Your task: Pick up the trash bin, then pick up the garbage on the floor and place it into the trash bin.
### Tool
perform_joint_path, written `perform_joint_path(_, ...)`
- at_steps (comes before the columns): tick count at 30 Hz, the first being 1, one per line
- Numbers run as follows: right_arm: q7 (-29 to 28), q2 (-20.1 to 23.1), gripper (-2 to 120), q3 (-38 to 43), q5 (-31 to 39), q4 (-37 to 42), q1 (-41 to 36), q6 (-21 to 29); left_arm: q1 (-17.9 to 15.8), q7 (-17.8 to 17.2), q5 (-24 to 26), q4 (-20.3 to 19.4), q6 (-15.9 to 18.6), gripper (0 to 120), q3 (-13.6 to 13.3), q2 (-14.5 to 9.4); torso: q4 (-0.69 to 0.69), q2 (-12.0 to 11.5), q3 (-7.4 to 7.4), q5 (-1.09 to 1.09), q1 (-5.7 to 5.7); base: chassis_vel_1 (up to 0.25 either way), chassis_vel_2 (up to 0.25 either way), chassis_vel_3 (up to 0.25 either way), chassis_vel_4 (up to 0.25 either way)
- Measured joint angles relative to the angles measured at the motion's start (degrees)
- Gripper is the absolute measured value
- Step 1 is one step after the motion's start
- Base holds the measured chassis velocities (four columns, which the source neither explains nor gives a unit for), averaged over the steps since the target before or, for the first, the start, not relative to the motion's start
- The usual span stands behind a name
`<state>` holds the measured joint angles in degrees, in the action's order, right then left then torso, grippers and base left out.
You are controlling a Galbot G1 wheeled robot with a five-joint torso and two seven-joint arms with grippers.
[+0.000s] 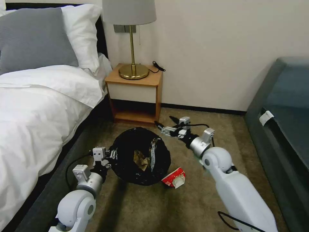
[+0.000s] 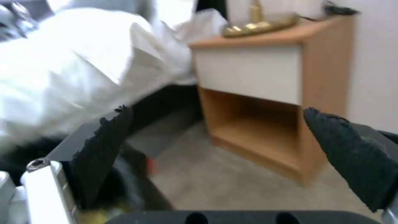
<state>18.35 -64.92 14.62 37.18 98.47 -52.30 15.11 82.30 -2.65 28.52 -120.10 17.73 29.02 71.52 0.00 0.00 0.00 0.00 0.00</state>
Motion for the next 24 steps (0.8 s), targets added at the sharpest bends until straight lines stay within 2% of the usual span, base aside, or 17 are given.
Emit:
perform_joint_path(1, 0.0, 0.0, 100, 0.0, 0.0, 0.0, 0.0, 0.0, 0.0, 0.0, 0.0, 0.0, 0.0, 5, 0.0, 0.0, 0.00, 0.0, 0.00, 0.00, 0.00, 0.000, 0.000, 0.000, 0.000)
perform_joint_path(2, -0.3, 2.3, 100, 0.3, -1.1, -0.6, -0.3, 0.9, 0.0, 0.0, 0.0, -0.1, 0.0, 5, 0.3, -0.4, 0.00, 0.0, 0.00, 0.00, 0.00, 0.000, 0.000, 0.000, 0.000)
perform_joint_path(6, -0.5, 6.1, 100, 0.0, -5.0, -2.6, -1.5, 3.1, 0.0, 0.0, -0.1, -0.1, -0.3, 5, 1.0, -1.2, -0.02, 0.0, 0.00, 0.00, 0.00, 0.000, 0.000, 0.000, 0.000)
perform_joint_path(9, -0.5, 7.3, 100, -1.2, -7.4, -4.3, -2.1, 4.1, -0.1, 0.0, -0.2, 0.3, -0.6, 5, 1.7, -1.8, -0.02, 0.0, 0.00, 0.00, 0.00, 0.000, 0.000, 0.000, 0.000)
perform_joint_path(18, -0.5, 6.3, 100, -6.9, -14.8, -11.3, -1.4, 6.5, -0.1, -0.1, 1.3, 0.5, -0.6, 5, 4.4, -5.1, 0.01, 0.0, 0.00, 0.00, -0.01, 0.000, 0.000, 0.000, 0.000)
perform_joint_path(24, -0.2, 6.5, 100, -10.1, -19.0, -13.9, -1.6, 7.3, -0.2, -0.2, 2.0, 0.7, -0.4, 5, 4.9, -6.0, 0.00, 0.0, 0.00, -0.01, 0.00, 0.000, 0.000, 0.000, 0.000)
